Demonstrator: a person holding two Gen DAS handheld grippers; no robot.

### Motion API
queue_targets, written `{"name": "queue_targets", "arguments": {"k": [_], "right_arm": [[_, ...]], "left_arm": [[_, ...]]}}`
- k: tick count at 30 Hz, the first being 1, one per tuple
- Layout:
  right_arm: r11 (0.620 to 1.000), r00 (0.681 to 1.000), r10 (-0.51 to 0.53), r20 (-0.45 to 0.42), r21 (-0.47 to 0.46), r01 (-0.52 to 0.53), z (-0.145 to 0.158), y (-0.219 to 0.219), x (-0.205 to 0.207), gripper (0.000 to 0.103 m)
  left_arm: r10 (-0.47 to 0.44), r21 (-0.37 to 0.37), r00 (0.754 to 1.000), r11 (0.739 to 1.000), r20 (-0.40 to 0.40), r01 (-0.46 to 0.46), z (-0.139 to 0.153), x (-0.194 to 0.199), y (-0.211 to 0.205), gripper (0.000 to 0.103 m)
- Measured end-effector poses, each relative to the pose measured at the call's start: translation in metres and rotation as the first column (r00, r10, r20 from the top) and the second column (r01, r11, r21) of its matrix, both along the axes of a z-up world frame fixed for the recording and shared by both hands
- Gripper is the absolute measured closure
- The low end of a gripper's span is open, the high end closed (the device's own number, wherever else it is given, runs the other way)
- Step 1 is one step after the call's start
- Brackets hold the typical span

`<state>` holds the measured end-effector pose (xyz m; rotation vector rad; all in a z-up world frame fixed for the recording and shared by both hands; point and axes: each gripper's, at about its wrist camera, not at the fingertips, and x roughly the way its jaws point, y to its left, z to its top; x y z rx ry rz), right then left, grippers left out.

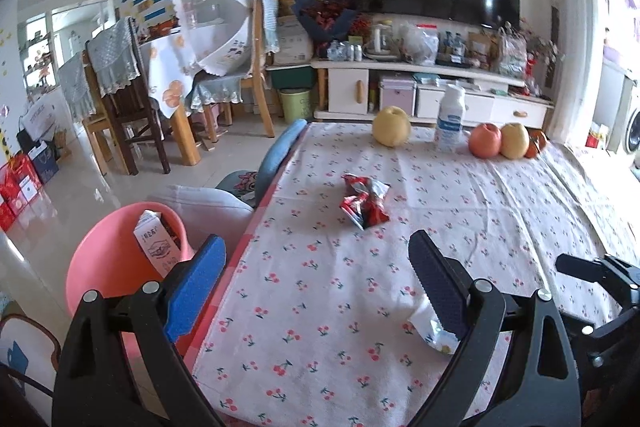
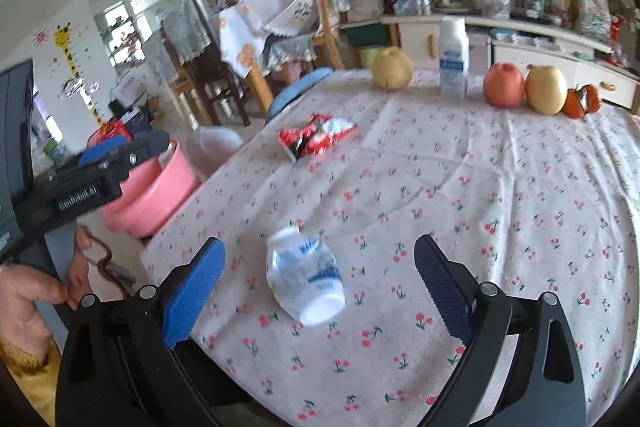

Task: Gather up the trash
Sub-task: 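Return both tools from the bucket to the red wrapper and white bottle, then grasp the red snack wrapper with the left tool while the right tool grasps the white MAGIC bottle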

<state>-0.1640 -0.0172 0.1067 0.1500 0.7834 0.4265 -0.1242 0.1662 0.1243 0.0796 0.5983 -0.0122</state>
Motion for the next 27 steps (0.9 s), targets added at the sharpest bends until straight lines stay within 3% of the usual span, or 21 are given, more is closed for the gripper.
{"name": "queue_targets", "arguments": {"k": [4, 12, 21, 27], "right_arm": [[0.996, 0.993, 0.091, -0.077, -0.006, -0.091, -0.02, 0.007, 0.005, 0.009], [0.986, 0.981, 0.155, -0.115, -0.047, -0.162, -0.036, 0.029, 0.013, 0.009], [0.973, 0.973, 0.182, -0.143, -0.116, -0.199, -0.046, 0.045, 0.021, 0.009], [0.972, 0.97, 0.187, -0.157, -0.111, -0.205, -0.05, 0.047, 0.024, 0.009]], "left_arm": [[-0.037, 0.008, 0.999, 0.999, -0.022, 0.037, -0.004, 0.003, -0.013, 0.01], [-0.095, 0.039, 0.991, 0.994, -0.089, 0.099, -0.025, 0.04, -0.038, 0.01], [-0.116, -0.003, 0.974, 0.993, -0.195, 0.117, -0.056, 0.114, -0.047, 0.01], [-0.112, -0.013, 0.962, 0.994, -0.25, 0.112, -0.073, 0.158, -0.051, 0.01]]}}
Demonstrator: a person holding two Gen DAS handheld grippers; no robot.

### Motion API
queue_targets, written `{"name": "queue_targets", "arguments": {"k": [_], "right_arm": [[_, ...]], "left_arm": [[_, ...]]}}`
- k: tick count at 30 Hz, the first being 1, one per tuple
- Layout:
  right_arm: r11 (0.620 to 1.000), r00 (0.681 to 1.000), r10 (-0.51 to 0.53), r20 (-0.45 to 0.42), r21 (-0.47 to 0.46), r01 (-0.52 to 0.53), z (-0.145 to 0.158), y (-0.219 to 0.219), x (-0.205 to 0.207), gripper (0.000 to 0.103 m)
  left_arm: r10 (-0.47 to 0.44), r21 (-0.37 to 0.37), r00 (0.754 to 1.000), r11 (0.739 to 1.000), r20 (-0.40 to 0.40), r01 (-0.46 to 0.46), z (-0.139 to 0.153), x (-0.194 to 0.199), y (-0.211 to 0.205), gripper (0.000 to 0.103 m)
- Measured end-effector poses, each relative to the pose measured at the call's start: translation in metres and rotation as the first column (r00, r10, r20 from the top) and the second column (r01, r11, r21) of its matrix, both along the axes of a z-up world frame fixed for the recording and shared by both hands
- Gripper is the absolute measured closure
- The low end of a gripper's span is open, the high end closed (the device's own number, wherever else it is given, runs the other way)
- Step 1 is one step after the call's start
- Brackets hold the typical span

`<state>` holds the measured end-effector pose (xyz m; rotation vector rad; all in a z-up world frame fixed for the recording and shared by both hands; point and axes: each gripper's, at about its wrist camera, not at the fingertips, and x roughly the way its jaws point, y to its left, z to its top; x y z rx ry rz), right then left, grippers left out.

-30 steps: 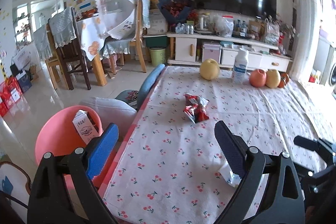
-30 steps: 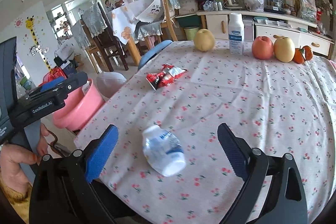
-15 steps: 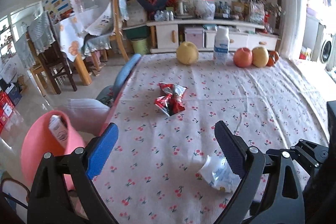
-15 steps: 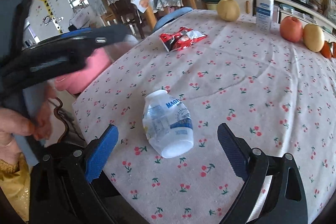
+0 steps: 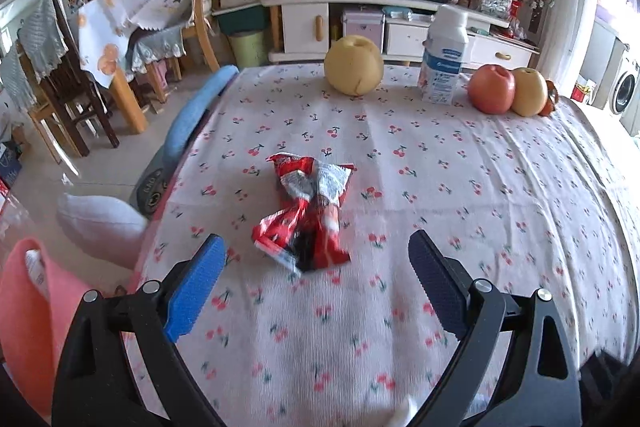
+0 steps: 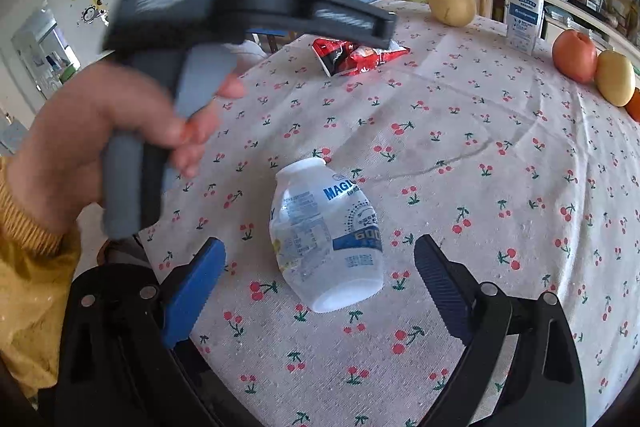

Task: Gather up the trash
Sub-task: 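Grasp the red snack wrapper with the left tool while the right tool grasps the white MAGIC bottle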

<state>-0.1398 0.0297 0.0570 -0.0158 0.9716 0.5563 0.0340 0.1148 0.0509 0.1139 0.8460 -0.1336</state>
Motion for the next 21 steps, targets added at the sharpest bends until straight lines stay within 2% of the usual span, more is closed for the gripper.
{"name": "queue_targets", "arguments": {"k": [7, 9, 11, 12, 15, 17, 21], "right_arm": [[1.0, 1.0, -0.001, 0.028, -0.017, 0.002, 0.0, 0.001, 0.002, 0.009], [1.0, 0.999, -0.002, 0.035, -0.025, 0.002, 0.0, 0.002, 0.004, 0.009], [1.0, 0.999, -0.001, 0.036, -0.024, 0.002, 0.0, 0.001, 0.005, 0.009], [1.0, 0.999, 0.0, 0.033, -0.023, 0.001, 0.0, 0.001, 0.006, 0.009], [1.0, 1.0, 0.002, 0.03, -0.029, -0.001, -0.003, 0.002, 0.007, 0.009], [0.999, 1.0, 0.003, 0.028, -0.033, -0.002, -0.005, 0.003, 0.008, 0.009], [0.999, 1.0, 0.005, 0.019, -0.049, -0.004, -0.01, 0.004, 0.012, 0.009]], "left_arm": [[0.01, 0.041, 0.999, 0.999, -0.042, -0.008, -0.017, 0.034, -0.004, 0.01], [0.015, 0.073, 0.999, 0.997, -0.043, -0.011, -0.022, 0.04, -0.007, 0.011], [0.024, 0.084, 0.998, 0.996, -0.054, -0.019, -0.025, 0.047, -0.008, 0.017], [0.026, 0.085, 0.998, 0.996, -0.057, -0.021, -0.027, 0.05, -0.008, 0.024], [0.037, 0.092, 0.997, 0.995, -0.066, -0.031, -0.03, 0.055, -0.007, 0.029], [0.037, 0.092, 0.997, 0.995, -0.075, -0.03, -0.033, 0.058, -0.006, 0.041], [0.039, 0.083, 0.997, 0.996, -0.065, -0.033, -0.035, 0.056, -0.005, 0.047]]}}
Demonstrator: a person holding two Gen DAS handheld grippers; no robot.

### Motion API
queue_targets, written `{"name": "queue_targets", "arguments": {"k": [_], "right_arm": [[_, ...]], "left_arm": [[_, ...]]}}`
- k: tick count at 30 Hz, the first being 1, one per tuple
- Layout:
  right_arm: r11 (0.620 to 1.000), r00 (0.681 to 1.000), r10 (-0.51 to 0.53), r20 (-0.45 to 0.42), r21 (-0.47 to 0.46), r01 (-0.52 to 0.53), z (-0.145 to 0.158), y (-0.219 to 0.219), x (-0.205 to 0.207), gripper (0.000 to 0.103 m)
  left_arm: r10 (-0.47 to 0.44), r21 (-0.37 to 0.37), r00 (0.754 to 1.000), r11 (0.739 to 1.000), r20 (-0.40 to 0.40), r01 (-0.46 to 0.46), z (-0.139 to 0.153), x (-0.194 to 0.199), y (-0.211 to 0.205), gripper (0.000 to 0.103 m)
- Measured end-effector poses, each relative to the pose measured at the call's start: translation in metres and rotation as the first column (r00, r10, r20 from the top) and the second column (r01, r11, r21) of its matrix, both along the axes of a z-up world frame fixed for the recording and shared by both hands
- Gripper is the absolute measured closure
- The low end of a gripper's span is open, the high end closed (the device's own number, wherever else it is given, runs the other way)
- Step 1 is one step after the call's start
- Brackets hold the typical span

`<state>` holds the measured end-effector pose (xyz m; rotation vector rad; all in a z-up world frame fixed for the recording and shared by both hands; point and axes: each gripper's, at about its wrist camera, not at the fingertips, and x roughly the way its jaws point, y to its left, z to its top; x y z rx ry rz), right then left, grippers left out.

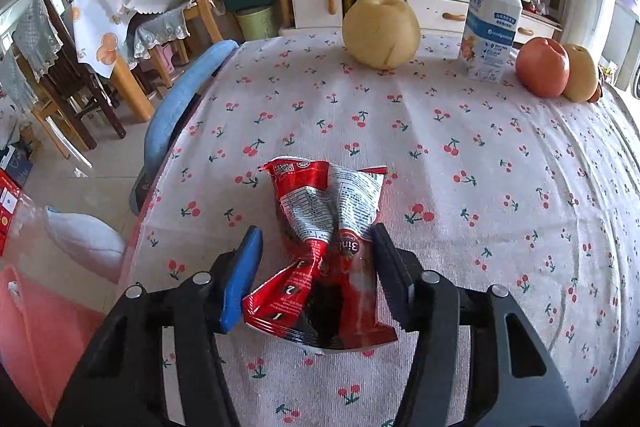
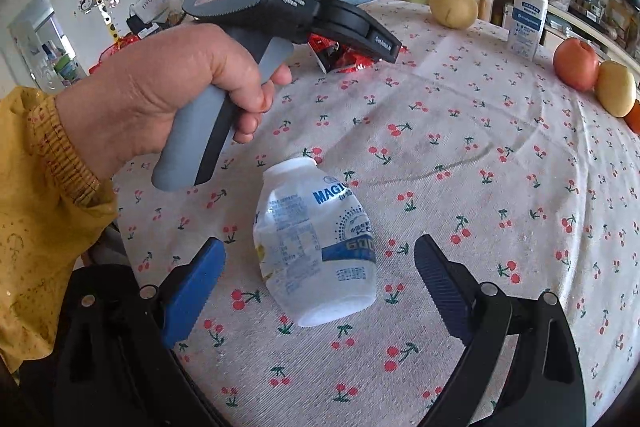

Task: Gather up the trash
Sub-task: 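Grasp the red snack wrapper with the left tool while the right tool grasps the white MAGIC bottle, then lift the red wrapper with the left tool while the right tool lifts the white bottle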

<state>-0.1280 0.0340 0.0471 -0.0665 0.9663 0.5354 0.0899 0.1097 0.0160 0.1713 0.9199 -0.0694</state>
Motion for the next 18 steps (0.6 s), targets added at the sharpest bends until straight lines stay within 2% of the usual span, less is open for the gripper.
{"name": "queue_targets", "arguments": {"k": [6, 7, 9, 18], "right_arm": [[1.0, 1.0, 0.002, 0.001, -0.007, -0.002, -0.004, 0.001, 0.003, 0.01], [1.0, 1.0, 0.004, 0.011, -0.009, -0.004, -0.003, 0.001, 0.003, 0.018], [1.0, 1.0, 0.012, 0.024, -0.021, -0.012, -0.002, 0.002, 0.001, 0.027], [0.998, 0.999, 0.038, 0.034, -0.053, -0.036, -0.005, 0.006, -0.001, 0.04]], "left_arm": [[0.024, -0.047, 1.0, 0.999, 0.01, -0.023, 0.002, -0.005, 0.005, 0.054], [0.024, -0.044, 1.0, 0.999, 0.011, -0.024, 0.003, -0.006, 0.005, 0.055], [0.026, -0.047, 1.0, 0.999, 0.014, -0.026, 0.003, -0.01, 0.007, 0.056], [0.05, -0.081, 0.998, 0.996, 0.022, -0.049, 0.006, -0.03, 0.022, 0.058]]}}
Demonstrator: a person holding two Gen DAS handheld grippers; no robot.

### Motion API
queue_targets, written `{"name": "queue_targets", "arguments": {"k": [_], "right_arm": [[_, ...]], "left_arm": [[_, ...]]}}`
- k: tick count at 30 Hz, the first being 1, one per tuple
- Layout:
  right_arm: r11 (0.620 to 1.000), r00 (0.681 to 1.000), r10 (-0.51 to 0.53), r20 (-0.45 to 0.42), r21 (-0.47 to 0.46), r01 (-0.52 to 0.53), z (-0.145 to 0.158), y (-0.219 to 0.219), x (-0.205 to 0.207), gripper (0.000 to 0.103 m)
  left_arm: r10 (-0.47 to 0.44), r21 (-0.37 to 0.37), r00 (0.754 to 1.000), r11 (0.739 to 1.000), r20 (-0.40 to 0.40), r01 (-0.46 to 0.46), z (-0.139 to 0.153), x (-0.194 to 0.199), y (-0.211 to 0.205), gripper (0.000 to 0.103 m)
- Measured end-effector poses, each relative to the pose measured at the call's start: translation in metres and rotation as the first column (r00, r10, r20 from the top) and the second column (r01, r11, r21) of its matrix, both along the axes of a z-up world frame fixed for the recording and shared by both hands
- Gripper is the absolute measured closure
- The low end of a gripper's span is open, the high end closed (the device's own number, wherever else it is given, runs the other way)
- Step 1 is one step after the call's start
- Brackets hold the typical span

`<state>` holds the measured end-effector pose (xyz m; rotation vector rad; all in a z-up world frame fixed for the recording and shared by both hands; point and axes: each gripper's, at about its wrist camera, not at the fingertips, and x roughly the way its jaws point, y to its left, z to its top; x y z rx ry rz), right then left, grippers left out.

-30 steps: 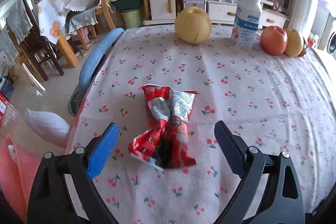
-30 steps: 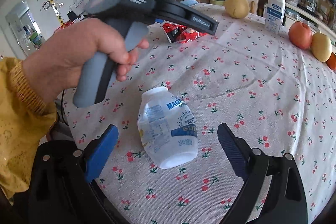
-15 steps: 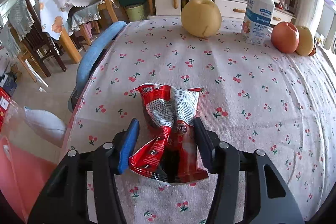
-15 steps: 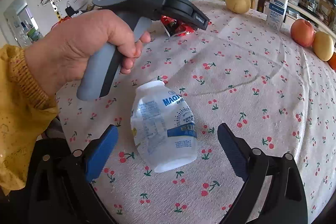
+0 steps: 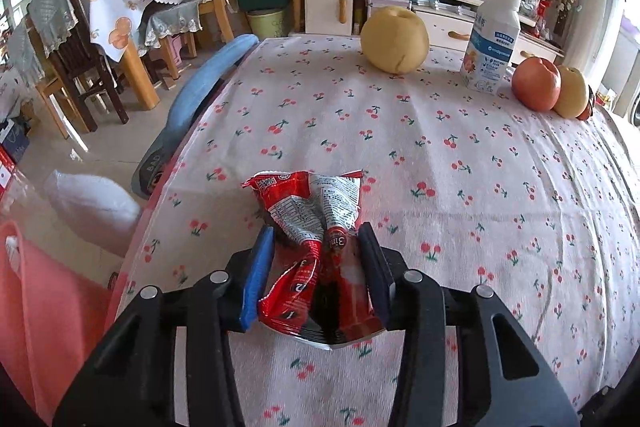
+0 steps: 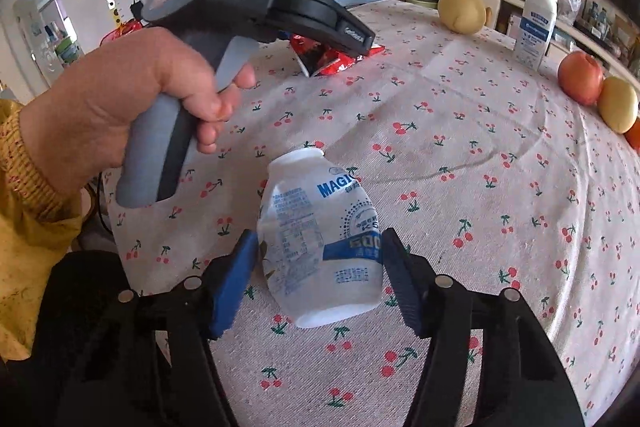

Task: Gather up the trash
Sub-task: 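Lift the red wrapper with the left tool while the right tool lifts the white bottle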

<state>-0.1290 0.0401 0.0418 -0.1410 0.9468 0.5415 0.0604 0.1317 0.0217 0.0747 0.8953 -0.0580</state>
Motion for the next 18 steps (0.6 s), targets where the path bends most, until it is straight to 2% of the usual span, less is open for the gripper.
{"name": "queue_targets", "arguments": {"k": [3, 14, 15, 17, 18], "right_arm": [[1.0, 1.0, 0.008, 0.008, -0.012, -0.008, 0.0, 0.001, -0.001, 0.043], [1.0, 1.0, -0.001, 0.007, 0.002, 0.001, 0.0, -0.007, -0.001, 0.045], [1.0, 1.0, -0.007, 0.007, 0.011, 0.007, 0.001, -0.009, -0.001, 0.048], [0.999, 1.0, -0.021, 0.013, 0.03, 0.02, 0.005, -0.014, -0.002, 0.063], [0.999, 1.0, -0.026, 0.011, 0.04, 0.026, 0.007, -0.016, -0.002, 0.065]], "left_arm": [[0.006, -0.011, 1.0, 1.0, 0.003, -0.006, 0.002, -0.009, 0.005, 0.059], [0.011, -0.052, 1.0, 0.999, 0.026, -0.009, 0.011, -0.052, 0.022, 0.064], [0.01, -0.055, 1.0, 0.998, 0.026, -0.009, 0.011, -0.056, 0.024, 0.065], [0.009, -0.069, 1.0, 0.998, 0.027, -0.007, 0.012, -0.063, 0.027, 0.066], [0.008, -0.075, 1.0, 0.997, 0.027, -0.005, 0.012, -0.067, 0.029, 0.067]]}}
